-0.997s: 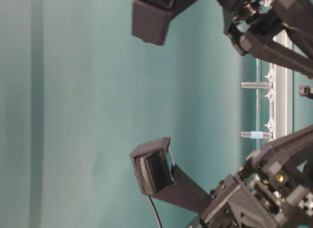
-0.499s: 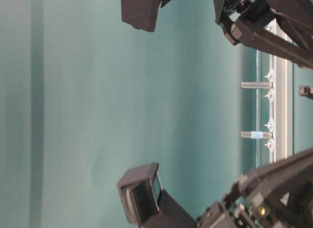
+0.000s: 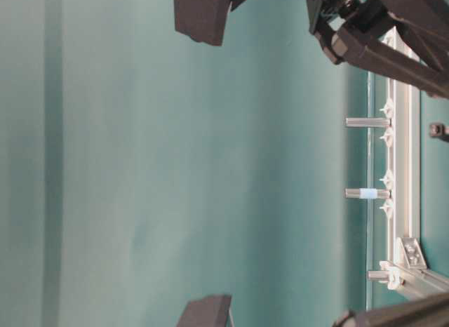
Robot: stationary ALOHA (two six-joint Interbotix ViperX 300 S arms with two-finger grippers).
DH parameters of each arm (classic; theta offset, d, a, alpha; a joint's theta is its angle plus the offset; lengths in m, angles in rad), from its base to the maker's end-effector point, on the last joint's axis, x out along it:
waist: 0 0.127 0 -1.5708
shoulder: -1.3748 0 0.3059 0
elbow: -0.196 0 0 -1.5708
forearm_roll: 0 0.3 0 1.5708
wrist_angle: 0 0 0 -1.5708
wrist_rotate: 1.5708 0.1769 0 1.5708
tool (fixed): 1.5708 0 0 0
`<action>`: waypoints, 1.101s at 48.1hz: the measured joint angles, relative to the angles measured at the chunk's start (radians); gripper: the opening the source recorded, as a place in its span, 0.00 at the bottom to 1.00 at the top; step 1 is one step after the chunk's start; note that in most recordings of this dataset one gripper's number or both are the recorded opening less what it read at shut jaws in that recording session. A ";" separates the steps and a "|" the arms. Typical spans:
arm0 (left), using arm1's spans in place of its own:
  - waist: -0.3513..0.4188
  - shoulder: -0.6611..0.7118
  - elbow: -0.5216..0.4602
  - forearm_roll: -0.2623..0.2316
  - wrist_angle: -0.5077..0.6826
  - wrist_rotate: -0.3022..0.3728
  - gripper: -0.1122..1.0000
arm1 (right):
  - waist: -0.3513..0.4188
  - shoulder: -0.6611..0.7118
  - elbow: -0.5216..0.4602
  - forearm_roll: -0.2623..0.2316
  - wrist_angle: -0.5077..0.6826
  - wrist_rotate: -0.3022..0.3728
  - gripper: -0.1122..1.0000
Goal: Insert the wire through the string loop located in the center.
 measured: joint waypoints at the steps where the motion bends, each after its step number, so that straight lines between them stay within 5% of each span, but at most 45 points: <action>1: 0.000 -0.008 0.008 0.000 0.002 -0.002 0.27 | 0.000 -0.002 0.000 0.000 0.000 -0.002 0.56; 53: 0.015 -0.334 0.242 0.000 0.140 -0.091 0.24 | -0.002 -0.002 -0.005 0.002 0.000 0.002 0.56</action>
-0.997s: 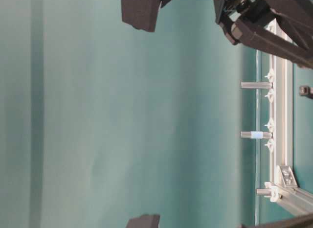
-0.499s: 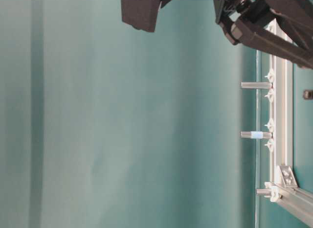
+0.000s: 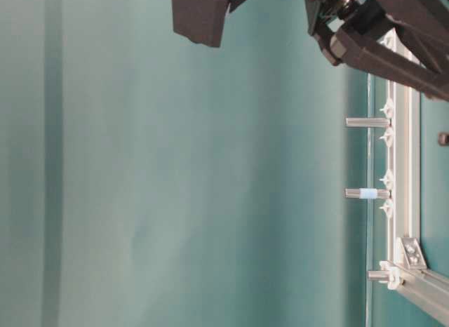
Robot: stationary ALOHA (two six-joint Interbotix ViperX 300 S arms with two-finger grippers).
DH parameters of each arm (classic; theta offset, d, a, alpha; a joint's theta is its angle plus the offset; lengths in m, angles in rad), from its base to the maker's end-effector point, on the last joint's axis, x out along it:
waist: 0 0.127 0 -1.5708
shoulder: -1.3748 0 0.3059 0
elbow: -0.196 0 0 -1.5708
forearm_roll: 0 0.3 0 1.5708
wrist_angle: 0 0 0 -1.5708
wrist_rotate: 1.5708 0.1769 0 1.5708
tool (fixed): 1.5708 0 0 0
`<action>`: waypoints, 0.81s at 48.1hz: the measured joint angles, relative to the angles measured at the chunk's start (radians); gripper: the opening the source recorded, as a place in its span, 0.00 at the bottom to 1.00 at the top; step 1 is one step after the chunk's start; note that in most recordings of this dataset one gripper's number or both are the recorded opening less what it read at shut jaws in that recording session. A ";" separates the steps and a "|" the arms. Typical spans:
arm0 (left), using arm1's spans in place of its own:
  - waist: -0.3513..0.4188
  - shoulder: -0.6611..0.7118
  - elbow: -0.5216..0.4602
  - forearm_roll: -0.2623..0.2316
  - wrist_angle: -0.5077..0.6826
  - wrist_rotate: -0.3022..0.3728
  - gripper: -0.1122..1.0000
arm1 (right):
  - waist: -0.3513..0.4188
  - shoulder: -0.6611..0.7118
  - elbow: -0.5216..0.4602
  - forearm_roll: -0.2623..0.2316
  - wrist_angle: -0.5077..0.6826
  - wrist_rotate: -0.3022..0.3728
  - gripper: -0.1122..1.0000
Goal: Insert the wire through the string loop located in the center.
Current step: 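Pull the plug leftward with the left gripper, drawing cable through the loop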
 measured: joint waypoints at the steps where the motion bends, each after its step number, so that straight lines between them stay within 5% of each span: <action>1: 0.000 -0.005 0.002 0.000 0.002 0.002 0.24 | 0.002 0.000 0.000 0.000 0.002 0.000 0.56; 39: -0.034 0.176 -0.003 0.000 -0.064 -0.003 0.22 | 0.002 0.000 -0.005 0.000 0.005 0.000 0.56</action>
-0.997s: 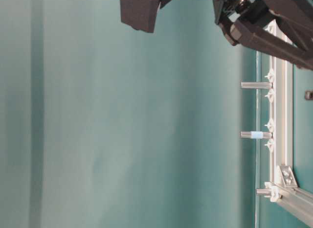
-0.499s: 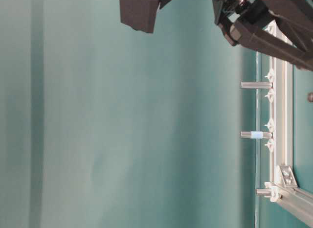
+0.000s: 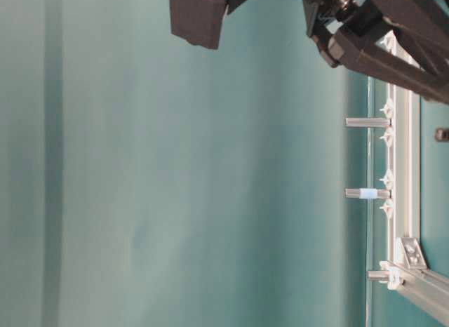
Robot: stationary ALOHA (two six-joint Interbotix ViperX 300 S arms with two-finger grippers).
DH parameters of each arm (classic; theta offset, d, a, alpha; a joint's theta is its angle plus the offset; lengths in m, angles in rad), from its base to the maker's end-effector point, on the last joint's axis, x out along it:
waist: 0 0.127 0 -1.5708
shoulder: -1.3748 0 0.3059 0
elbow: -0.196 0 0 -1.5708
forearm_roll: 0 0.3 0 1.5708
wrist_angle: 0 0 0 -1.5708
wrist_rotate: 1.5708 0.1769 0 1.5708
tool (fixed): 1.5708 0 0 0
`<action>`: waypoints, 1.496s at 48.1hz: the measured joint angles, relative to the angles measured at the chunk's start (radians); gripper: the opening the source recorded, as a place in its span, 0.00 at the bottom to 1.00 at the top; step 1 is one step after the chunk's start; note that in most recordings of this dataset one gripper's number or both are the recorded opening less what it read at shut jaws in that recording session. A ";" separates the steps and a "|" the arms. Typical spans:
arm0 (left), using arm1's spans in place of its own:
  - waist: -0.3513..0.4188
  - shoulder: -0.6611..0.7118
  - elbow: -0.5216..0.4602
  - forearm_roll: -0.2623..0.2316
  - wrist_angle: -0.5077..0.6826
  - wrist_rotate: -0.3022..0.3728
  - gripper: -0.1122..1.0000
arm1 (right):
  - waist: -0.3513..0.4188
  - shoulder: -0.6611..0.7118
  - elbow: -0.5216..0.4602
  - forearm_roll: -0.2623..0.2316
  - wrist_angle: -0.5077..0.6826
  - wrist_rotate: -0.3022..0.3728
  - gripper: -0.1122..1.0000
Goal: Insert the wire through the string loop located in the center.
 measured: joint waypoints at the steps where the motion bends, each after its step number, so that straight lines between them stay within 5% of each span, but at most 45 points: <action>1: -0.002 0.002 -0.002 0.000 -0.002 0.000 0.22 | -0.002 0.000 0.000 0.002 0.000 0.000 0.56; 31: -0.006 0.005 -0.034 0.000 0.017 -0.014 0.23 | -0.002 0.000 -0.002 0.002 0.005 0.000 0.56; 39: -0.006 0.006 -0.043 0.000 0.071 -0.015 0.64 | 0.000 0.000 -0.002 0.002 0.003 0.000 0.56; 41: -0.006 0.006 -0.044 -0.002 0.078 -0.015 0.67 | -0.002 0.000 -0.002 0.000 0.005 0.000 0.56; 72: -0.009 -0.121 -0.057 0.002 0.124 -0.012 0.63 | -0.002 0.000 -0.002 0.002 0.003 0.000 0.56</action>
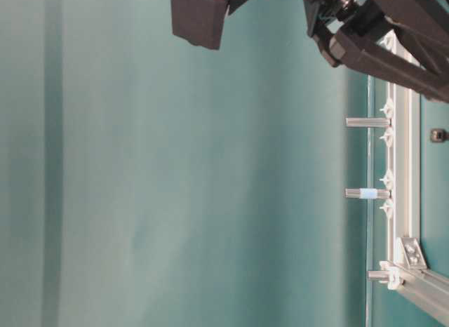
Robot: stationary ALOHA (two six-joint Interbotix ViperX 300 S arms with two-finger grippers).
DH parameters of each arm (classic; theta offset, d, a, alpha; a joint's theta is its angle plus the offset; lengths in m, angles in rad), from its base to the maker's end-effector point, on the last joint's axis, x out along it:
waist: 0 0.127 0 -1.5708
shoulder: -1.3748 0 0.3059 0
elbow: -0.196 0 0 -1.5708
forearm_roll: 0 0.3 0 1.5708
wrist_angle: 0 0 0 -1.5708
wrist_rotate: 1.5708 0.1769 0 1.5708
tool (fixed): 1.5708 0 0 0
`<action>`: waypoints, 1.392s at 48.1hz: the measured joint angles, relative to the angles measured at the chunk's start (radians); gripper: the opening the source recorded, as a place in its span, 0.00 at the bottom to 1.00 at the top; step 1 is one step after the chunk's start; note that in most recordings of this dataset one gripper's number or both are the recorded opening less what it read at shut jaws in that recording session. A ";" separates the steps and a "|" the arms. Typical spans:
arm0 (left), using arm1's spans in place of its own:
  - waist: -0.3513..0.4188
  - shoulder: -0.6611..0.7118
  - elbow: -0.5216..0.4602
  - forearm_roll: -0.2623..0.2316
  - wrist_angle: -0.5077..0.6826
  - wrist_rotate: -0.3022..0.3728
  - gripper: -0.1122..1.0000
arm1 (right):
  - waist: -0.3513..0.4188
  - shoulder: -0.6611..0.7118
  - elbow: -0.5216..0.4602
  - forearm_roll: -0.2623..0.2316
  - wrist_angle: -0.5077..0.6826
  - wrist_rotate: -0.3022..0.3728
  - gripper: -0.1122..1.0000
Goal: Insert the wire through the string loop located in the center.
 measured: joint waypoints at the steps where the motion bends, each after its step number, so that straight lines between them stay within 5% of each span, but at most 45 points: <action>1: 0.000 -0.012 0.000 0.000 0.009 0.003 0.63 | 0.000 -0.002 0.000 0.000 0.000 0.000 0.56; 34: 0.055 -0.334 0.020 0.003 0.117 0.046 0.62 | 0.002 -0.218 0.014 0.000 0.110 0.002 0.56; 67: 0.083 -0.630 0.132 0.003 0.117 0.051 0.62 | 0.000 -0.354 0.110 0.000 0.018 -0.002 0.56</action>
